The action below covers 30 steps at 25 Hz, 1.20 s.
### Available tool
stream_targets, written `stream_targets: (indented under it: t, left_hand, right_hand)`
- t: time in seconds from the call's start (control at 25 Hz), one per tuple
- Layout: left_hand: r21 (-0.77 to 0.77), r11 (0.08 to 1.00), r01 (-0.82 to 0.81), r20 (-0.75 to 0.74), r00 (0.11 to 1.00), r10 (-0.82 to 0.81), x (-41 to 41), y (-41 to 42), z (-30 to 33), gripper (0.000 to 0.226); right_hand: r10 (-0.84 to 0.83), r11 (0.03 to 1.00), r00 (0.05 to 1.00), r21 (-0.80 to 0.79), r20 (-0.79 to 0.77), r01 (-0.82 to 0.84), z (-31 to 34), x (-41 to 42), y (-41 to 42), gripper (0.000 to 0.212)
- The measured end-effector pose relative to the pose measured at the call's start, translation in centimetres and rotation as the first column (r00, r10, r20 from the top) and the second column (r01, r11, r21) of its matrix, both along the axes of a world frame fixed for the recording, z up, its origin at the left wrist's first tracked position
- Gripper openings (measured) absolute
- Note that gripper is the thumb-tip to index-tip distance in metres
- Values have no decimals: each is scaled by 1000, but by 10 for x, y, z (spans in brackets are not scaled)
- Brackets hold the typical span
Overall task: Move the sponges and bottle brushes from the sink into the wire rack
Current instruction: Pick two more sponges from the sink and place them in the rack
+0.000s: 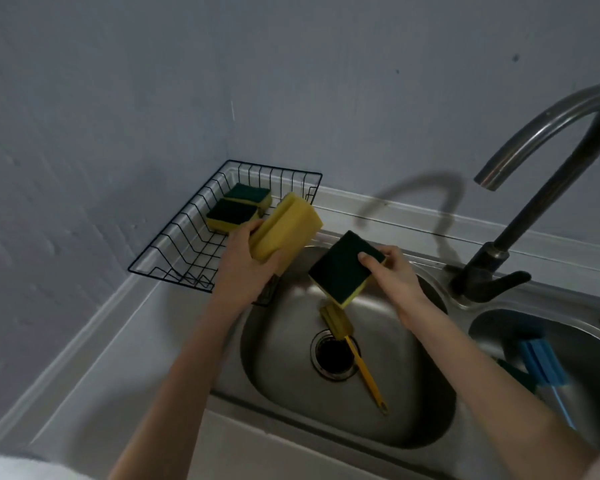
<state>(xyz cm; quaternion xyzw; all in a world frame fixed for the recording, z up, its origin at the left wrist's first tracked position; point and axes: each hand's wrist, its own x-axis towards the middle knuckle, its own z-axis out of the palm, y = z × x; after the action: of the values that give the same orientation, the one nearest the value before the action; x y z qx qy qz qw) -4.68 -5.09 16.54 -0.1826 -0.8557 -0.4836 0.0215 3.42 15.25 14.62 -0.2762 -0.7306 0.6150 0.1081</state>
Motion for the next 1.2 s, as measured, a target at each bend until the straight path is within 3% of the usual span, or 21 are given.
stream_targets:
  t: [0.2,0.32,0.52,0.8,0.88,1.0,1.2]
  left_hand:
    - [-35,993,-114,-85,990,110,-20,-46,3,52]
    - [-20,977,-214,-90,973,212,-34,-66,-1,51]
    - [-65,958,-278,-141,953,267,-52,-94,-16,53]
    - [-103,957,-272,-122,958,259,-65,-121,-38,53]
    - [-98,958,-271,-98,960,262,-67,-122,-44,53]
    - [-93,956,-279,-98,958,270,-71,-120,-52,53]
    - [-87,958,-274,-117,958,264,-75,-118,-58,52]
  right_hand:
    - [1,999,999,-46,-50,-3,20,-45,-22,28]
    - [89,990,994,-101,-62,-95,23,-76,-46,38]
    - [152,986,988,-77,19,-150,16,-133,-82,51]
    - [378,870,907,-405,184,-280,-11,-181,-109,17]
    - [376,861,899,-444,225,-248,-22,-188,-118,17]
    - [375,905,859,-339,347,-258,-34,-200,-128,38]
    - [331,922,870,-322,366,-216,-51,-215,-140,32]
